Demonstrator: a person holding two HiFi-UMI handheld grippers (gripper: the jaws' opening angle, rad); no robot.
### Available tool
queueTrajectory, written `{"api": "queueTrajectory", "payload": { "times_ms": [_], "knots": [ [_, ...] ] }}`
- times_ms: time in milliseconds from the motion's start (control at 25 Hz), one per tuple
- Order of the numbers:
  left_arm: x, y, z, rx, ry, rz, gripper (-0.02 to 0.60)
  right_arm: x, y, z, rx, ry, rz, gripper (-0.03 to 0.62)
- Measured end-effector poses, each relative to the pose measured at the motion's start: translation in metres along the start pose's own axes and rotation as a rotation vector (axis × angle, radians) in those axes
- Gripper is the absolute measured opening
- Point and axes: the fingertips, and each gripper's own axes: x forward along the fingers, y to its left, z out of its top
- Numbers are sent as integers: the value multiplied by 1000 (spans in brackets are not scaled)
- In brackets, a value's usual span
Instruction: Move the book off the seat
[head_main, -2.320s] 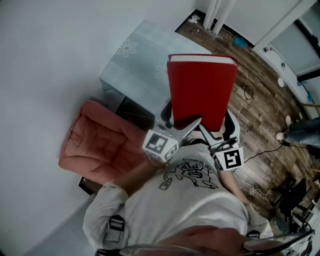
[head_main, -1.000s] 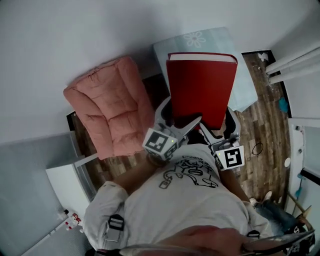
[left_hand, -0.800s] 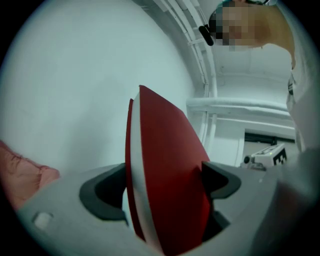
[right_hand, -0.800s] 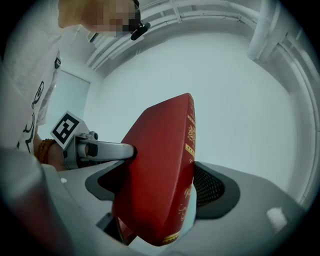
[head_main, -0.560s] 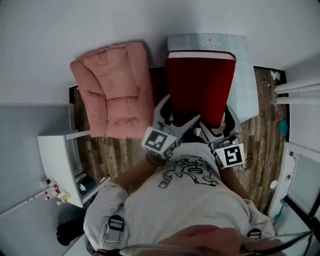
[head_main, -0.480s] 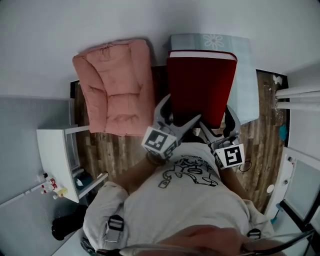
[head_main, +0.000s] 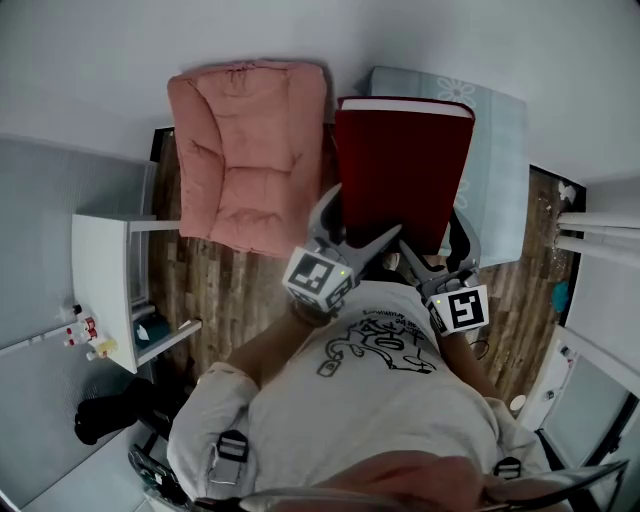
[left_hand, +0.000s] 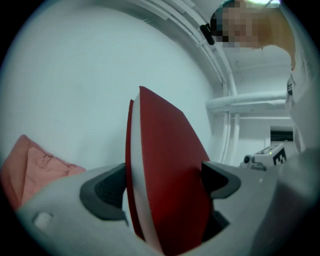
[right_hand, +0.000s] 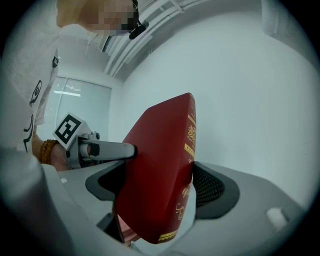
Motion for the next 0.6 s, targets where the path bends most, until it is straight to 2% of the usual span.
{"api": "queueTrajectory", "payload": {
  "times_ms": [600],
  "knots": [
    [20,49,-15,-57,59,-62,460,43,-8,-25,25,74,-48,411]
  ]
}}
